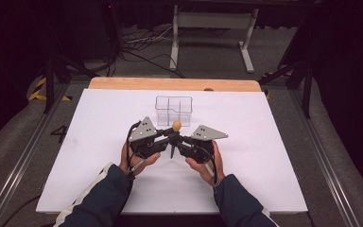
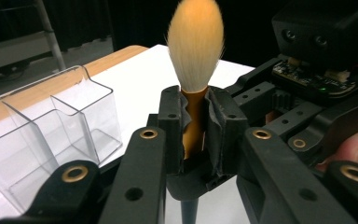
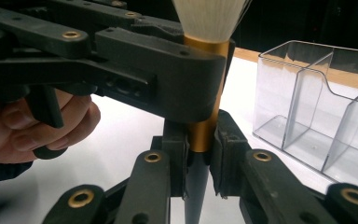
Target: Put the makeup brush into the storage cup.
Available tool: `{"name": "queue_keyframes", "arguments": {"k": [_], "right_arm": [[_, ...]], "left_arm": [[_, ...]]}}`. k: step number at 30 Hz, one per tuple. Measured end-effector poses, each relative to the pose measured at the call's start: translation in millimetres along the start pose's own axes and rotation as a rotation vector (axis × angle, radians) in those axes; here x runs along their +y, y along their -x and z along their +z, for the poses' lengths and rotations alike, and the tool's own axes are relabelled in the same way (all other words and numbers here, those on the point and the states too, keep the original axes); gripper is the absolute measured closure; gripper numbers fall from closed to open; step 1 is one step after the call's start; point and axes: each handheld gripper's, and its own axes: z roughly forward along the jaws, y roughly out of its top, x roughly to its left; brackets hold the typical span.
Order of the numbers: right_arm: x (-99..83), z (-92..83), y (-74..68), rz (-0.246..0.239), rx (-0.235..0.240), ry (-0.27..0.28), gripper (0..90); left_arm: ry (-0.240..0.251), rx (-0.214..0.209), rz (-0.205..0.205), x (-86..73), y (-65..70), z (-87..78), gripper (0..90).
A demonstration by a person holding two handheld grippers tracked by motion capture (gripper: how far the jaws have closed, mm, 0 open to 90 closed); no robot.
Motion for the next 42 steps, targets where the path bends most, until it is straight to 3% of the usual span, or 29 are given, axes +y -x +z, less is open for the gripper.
{"name": "queue_keyframes", "arguments": {"k": [7,11,14,18,24,30,33,38,42], "right_arm": [[0.7,-3.8,3.9,-0.006,-0.033,-0.004,78.2],[1.4,-7.3,6.9,-0.020,-0.062,-0.013,78.2],[1.6,-9.4,8.9,-0.033,-0.084,-0.017,78.2],[2.6,-12.9,11.1,-0.053,-0.108,-0.016,78.2],[5.1,-18.9,15.2,-0.072,-0.145,-0.010,78.2],[8.8,-24.2,19.2,-0.091,-0.172,-0.002,78.1],[11.1,-26.3,20.3,-0.099,-0.181,0.006,78.2],[18.8,-31.8,25.1,-0.105,-0.195,0.026,78.2],[25.8,-34.0,30.7,-0.108,-0.212,0.044,78.2]], "left_arm": [[-0.008,0.003,-0.009,-1.8,-4.0,-4.4,56.1],[-0.026,0.011,0.009,-5.0,-6.2,-12.4,37.9],[-0.030,0.040,0.025,-9.7,-9.1,-21.0,30.4],[-0.079,0.104,0.046,-16.8,-11.4,-32.4,17.9],[-0.099,0.153,0.046,-28.4,-18.2,-49.5,9.6],[-0.114,0.172,0.045,-44.3,-24.9,-66.0,2.2],[-0.135,0.208,0.047,-54.4,-27.4,-75.1,2.8],[-0.134,0.203,0.060,-66.2,-29.2,-90.5,2.0],[-0.123,0.222,0.042,-72.7,-31.2,-100.6,2.1]]}}
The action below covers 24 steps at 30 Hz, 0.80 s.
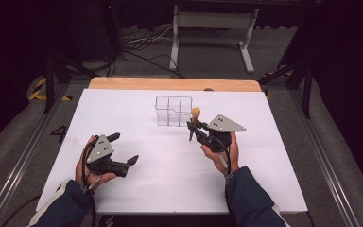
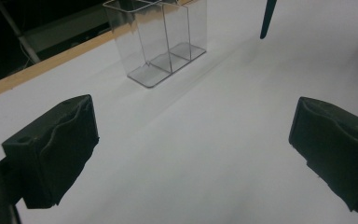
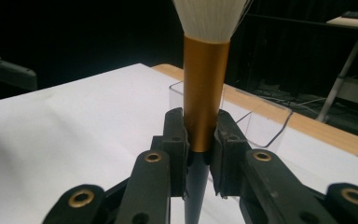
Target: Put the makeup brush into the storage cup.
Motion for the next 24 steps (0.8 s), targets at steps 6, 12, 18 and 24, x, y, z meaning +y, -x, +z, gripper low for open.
{"name": "queue_keyframes", "arguments": {"k": [6,12,18,24], "right_arm": [[7.6,1.0,7.0,0.001,-0.010,0.013,78.1],[14.7,3.1,11.9,0.005,-0.022,0.021,78.1],[24.4,5.7,15.8,-0.001,-0.031,0.034,78.1],[32.3,9.0,20.1,-0.007,-0.040,0.046,78.2]], "left_arm": [[0.011,0.026,-0.028,-8.3,-4.9,-10.1,2.0],[0.005,0.064,-0.047,-16.3,-10.8,-20.0,2.0],[0.020,0.073,-0.077,-22.0,-13.9,-30.2,1.9],[0.021,0.078,-0.077,-24.4,-14.5,-33.5,1.7]]}}
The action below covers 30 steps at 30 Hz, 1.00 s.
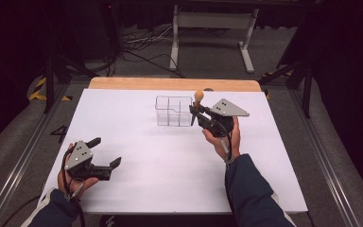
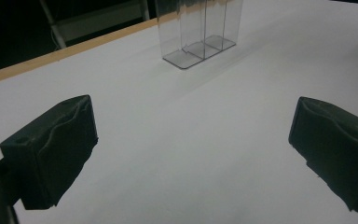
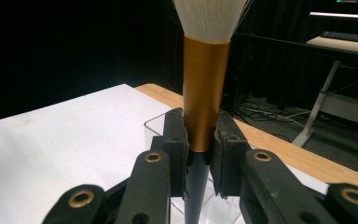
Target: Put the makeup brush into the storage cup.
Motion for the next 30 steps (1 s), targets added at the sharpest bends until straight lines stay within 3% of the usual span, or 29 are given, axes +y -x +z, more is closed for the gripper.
{"name": "queue_keyframes", "arguments": {"k": [4,16,30], "right_arm": [[4.0,2.4,2.9,0.001,-0.009,0.005,78.1],[24.3,13.0,14.2,0.005,-0.046,0.022,78.2],[35.4,28.1,21.3,0.006,-0.067,0.019,78.1]], "left_arm": [[0.004,-0.008,-0.018,-1.0,0.4,0.2,1.7],[0.001,-0.012,-0.008,-1.4,1.3,1.2,1.5],[0.008,-0.009,-0.008,-2.1,1.2,-0.2,1.2]]}}
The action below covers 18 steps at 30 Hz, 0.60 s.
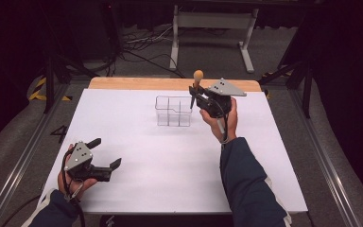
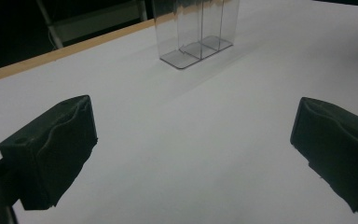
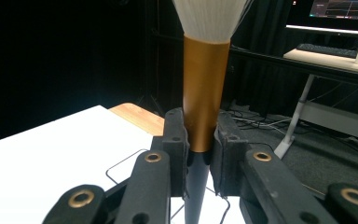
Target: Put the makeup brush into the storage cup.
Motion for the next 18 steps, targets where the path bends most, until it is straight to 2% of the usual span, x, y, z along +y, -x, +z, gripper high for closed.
{"name": "queue_keyframes", "arguments": {"k": [18], "right_arm": [[8.1,24.8,4.7,-0.009,-0.028,-0.015,78.2]], "left_arm": [[-0.003,0.005,0.008,-0.7,0.3,-0.9,1.2]]}}
